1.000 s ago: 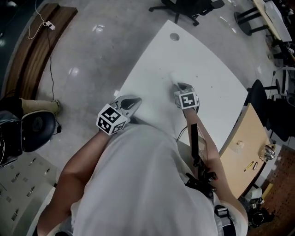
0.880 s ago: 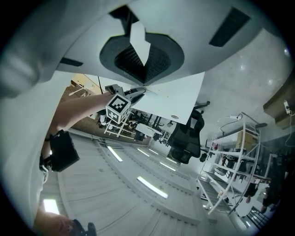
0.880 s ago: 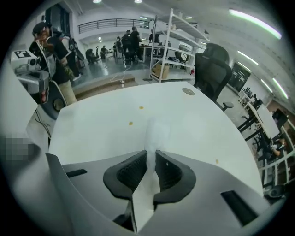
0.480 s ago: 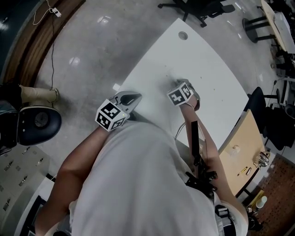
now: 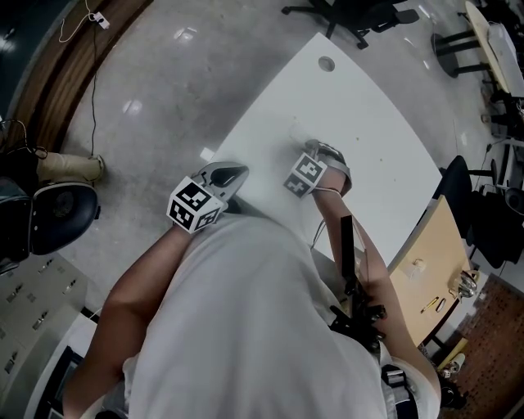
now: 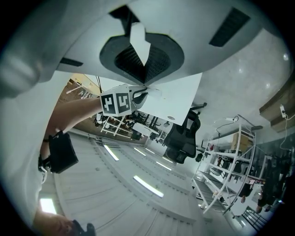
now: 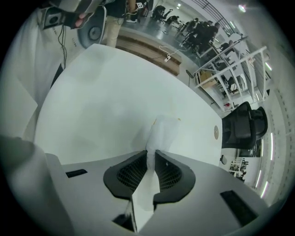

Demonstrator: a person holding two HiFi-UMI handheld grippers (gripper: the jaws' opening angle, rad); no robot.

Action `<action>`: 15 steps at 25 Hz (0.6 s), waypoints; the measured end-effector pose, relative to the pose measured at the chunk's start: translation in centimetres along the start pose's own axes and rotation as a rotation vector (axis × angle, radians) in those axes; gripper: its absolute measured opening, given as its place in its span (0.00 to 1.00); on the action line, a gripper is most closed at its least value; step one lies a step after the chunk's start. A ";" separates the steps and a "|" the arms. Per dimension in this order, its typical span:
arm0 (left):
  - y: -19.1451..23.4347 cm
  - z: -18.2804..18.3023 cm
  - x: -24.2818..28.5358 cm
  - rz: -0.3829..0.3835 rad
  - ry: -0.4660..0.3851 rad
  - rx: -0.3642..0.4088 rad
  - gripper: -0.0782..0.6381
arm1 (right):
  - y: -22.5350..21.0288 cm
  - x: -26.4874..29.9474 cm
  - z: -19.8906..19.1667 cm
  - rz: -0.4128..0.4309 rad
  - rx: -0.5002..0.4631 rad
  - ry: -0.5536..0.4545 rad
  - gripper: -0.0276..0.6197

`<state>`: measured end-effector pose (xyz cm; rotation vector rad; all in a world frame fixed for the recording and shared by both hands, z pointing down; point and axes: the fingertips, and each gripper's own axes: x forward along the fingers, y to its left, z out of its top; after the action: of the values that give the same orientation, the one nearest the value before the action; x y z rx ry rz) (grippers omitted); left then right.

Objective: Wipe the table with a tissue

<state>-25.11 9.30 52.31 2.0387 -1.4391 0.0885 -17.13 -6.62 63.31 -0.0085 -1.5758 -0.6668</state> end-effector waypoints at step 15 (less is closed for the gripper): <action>0.8 0.6 0.0 0.015 -0.009 -0.010 0.12 | -0.5 -2.9 2.3 0.219 0.461 -0.418 0.14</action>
<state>-25.96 8.84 52.20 2.0230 -1.4574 0.0774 -18.96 -4.94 60.52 0.0234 -2.0667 -0.1197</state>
